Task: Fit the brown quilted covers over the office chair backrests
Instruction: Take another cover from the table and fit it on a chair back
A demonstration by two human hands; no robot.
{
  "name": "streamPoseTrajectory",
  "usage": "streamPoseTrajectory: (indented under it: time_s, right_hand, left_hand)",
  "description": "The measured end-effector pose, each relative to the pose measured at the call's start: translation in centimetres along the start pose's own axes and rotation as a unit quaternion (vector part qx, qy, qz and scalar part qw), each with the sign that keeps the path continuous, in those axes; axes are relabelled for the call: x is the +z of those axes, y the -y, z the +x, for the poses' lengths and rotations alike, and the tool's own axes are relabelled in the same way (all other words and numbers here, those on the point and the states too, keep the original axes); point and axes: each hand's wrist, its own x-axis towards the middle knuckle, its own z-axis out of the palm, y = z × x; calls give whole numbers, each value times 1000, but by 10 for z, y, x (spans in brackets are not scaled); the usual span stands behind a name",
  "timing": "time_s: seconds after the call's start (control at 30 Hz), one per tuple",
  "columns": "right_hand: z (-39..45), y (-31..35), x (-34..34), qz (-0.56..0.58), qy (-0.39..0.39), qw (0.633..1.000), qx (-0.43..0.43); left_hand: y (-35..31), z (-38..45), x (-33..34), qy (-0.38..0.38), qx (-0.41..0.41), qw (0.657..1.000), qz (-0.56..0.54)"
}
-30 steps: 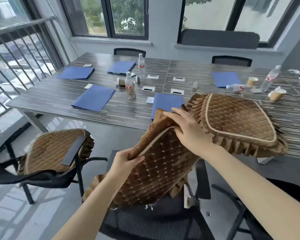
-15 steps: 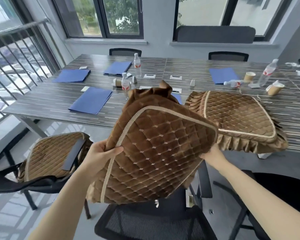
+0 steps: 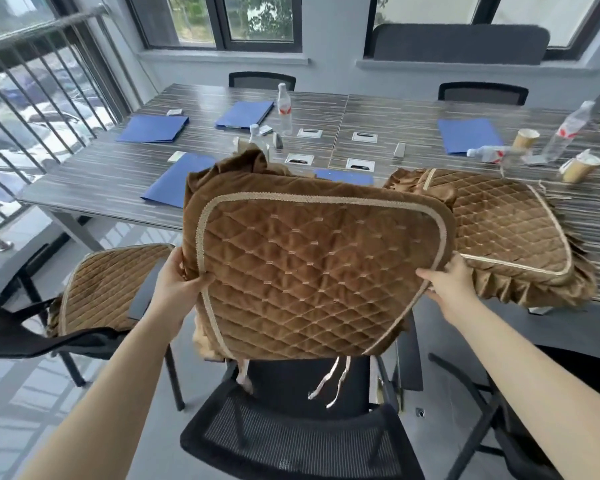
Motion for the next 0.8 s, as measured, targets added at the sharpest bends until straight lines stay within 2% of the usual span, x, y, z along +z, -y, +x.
streamPoseTrajectory:
  time_s: [0.17,0.3,0.43,0.63,0.8]
  right_hand:
    - [-5,-5,15,-82,-38,993,-80]
    - [-13,-21,30,-131,-51,986,-88]
    - [-15,-52,44,-178,-64,981,-47]
    - [-14,-112,55,-251,-99,962,35]
    - [-10,-163,57,-278,-118,950,76]
  left_hand:
    - [40,30,8,-42,-45,998,32]
    - [76,51,18,-49,-73,995,49]
    - [118,68,23,-31,-130,988,71]
    - [190,85,24,28,-213,963,164]
    - [238,84,37,38,-237,940,243]
